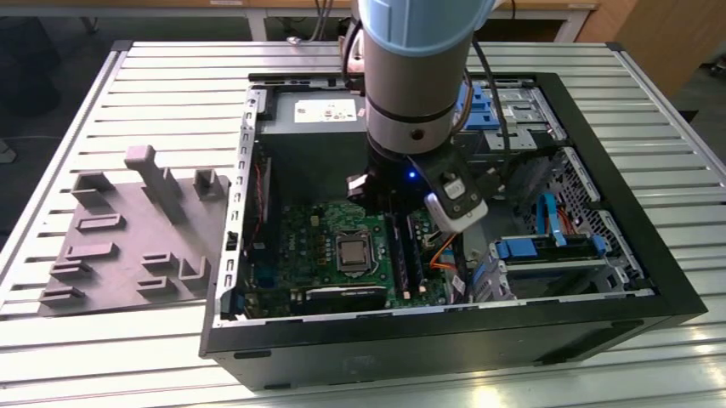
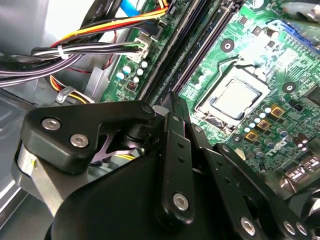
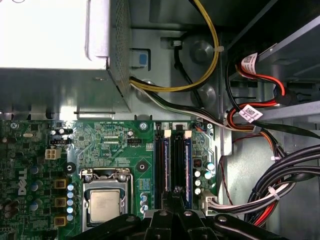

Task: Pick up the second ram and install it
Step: 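Press down the second ram until it locks into place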

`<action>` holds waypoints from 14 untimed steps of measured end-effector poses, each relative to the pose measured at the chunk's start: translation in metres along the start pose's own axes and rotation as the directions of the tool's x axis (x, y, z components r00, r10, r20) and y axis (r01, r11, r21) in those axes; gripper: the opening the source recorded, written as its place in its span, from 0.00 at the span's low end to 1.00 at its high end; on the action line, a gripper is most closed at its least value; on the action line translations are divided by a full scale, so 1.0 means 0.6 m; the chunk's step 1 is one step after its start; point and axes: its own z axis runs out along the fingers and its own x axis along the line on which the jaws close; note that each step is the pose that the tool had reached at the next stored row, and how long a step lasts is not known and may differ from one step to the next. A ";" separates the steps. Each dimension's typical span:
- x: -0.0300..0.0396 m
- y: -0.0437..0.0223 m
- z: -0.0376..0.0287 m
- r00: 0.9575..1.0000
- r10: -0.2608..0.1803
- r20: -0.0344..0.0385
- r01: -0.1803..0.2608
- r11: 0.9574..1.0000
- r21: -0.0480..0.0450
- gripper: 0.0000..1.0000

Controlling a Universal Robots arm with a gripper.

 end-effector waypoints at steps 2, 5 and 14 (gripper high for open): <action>0.000 -0.001 0.000 1.000 0.000 0.000 0.000 1.000 0.000 0.11; 0.000 -0.003 0.000 1.000 0.000 0.000 0.000 1.000 0.000 0.11; 0.000 -0.008 -0.001 1.000 0.000 0.000 0.000 1.000 0.000 0.11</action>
